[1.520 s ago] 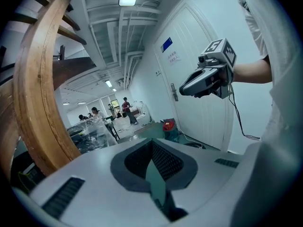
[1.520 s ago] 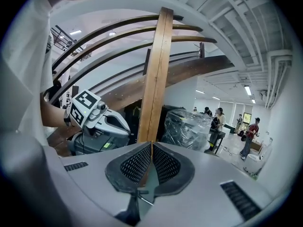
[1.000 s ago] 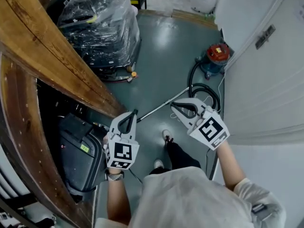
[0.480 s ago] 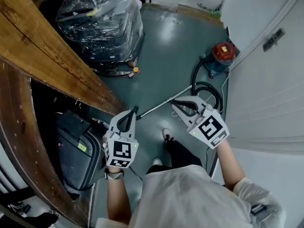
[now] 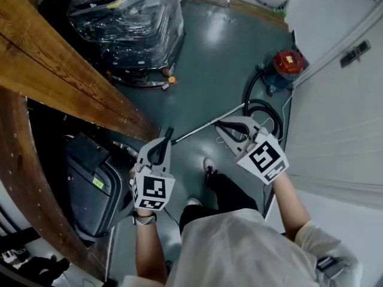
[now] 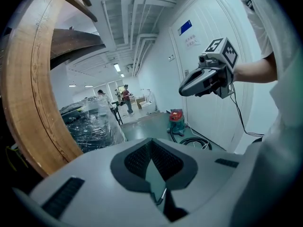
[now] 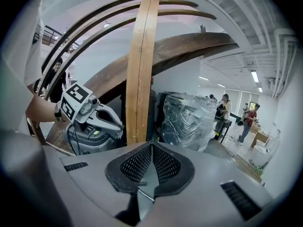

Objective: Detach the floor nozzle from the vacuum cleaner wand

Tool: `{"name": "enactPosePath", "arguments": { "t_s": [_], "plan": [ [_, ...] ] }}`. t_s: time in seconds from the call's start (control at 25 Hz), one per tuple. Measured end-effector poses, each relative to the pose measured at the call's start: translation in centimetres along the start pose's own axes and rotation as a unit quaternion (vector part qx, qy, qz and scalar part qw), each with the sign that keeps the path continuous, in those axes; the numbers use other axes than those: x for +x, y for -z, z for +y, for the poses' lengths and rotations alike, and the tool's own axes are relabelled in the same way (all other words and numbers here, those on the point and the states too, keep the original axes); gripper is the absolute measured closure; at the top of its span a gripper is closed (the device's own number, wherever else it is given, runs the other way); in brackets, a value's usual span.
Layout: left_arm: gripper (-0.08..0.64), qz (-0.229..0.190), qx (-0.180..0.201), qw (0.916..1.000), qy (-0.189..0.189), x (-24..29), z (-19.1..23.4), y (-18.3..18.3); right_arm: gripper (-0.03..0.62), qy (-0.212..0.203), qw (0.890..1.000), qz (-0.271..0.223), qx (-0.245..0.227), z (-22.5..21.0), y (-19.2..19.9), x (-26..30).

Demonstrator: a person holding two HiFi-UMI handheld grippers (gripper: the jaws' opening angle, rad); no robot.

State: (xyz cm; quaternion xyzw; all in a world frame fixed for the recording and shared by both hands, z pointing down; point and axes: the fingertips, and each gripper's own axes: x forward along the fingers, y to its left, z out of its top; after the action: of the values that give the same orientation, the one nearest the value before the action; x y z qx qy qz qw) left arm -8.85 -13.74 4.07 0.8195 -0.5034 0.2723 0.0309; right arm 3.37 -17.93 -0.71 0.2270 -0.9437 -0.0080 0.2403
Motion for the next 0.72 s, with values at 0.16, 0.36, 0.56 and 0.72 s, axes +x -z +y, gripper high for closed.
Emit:
{"name": "enactPosePath", "arguments": {
  "t_s": [0.16, 0.36, 0.56, 0.72],
  "plan": [
    [0.561, 0.011, -0.007, 0.9999, -0.001, 1.1, 0.5, 1.7, 0.561, -0.012, 1.0, 0.008, 0.0, 0.2, 1.2, 1.8],
    [0.561, 0.016, -0.013, 0.9998, 0.002, 3.1, 0.9, 3.7, 0.561, -0.02, 1.0, 0.015, 0.002, 0.0, 3.2, 4.1],
    [0.561, 0.02, -0.016, 0.9997, 0.007, 5.3, 1.2, 6.5, 0.561, -0.022, 1.0, 0.021, 0.006, -0.6, 5.3, 6.9],
    [0.561, 0.026, -0.021, 0.9994, -0.001, 6.6, 2.1, 8.6, 0.562, -0.029, 0.999, 0.021, 0.0, -0.6, 6.9, 9.1]
  ]
}}
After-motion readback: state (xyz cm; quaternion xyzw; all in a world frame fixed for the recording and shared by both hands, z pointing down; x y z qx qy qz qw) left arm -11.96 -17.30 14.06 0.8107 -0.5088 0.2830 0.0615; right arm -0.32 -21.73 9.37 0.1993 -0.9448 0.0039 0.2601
